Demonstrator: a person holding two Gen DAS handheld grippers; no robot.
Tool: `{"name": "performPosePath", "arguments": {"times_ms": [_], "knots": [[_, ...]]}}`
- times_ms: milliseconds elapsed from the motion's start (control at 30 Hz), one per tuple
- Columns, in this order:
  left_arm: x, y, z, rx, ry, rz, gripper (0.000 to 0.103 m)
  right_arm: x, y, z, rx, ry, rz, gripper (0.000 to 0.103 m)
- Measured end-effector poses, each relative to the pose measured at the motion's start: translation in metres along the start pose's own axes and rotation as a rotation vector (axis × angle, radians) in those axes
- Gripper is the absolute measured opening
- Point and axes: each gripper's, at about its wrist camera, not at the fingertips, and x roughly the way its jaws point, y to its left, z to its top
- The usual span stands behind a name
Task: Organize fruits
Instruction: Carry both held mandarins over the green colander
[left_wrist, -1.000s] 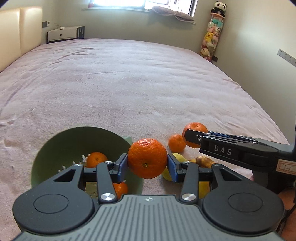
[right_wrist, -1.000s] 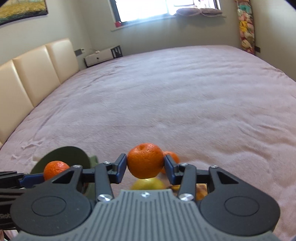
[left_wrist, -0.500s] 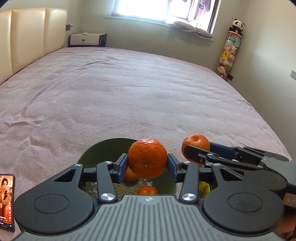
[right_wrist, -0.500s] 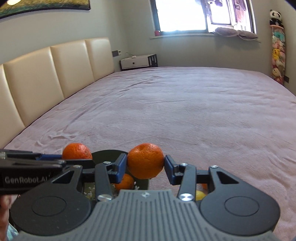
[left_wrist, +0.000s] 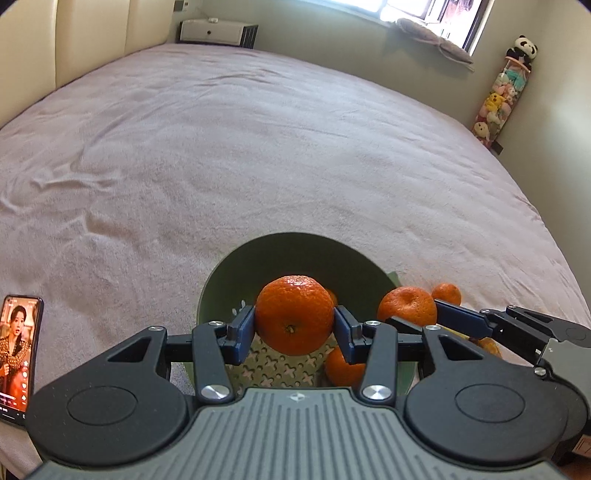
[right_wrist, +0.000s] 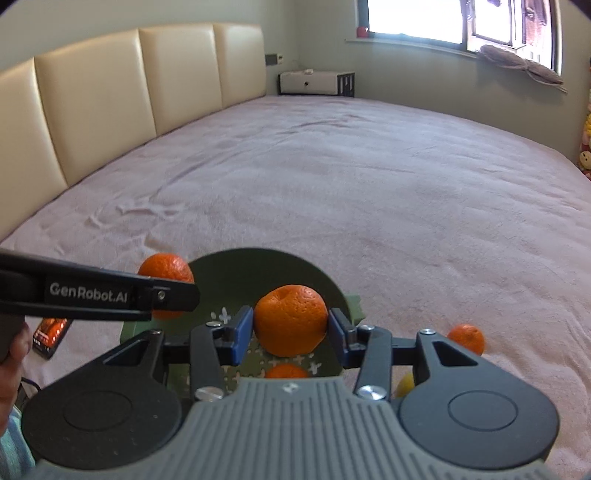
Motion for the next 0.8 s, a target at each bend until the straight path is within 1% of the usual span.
{"name": "performPosePath", "arguments": {"times_ms": [133,267,367,467,633,800], "knots": [[0.011,0.003,-0.001,-0.005,0.035,0.005,0.051,0.013,0.006,-0.004,-0.04,0.044,-0.003,0.042],[0.021,0.002,-0.005,0.025,0.061,0.024,0.051,0.023,0.007,-0.008,-0.067,0.077,0.002,0.042],[0.03,0.003,-0.007,0.027,0.082,0.027,0.051,0.031,0.009,-0.01,-0.089,0.098,-0.003,0.042],[0.039,0.004,-0.011,0.025,0.108,0.028,0.051,0.036,0.008,-0.012,-0.1,0.111,-0.011,0.042],[0.052,0.001,-0.018,0.059,0.144,0.043,0.051,0.043,0.002,-0.013,-0.089,0.125,-0.02,0.042],[0.06,0.001,-0.019,0.076,0.165,0.055,0.052,0.046,0.003,-0.016,-0.108,0.135,-0.026,0.042]]}}
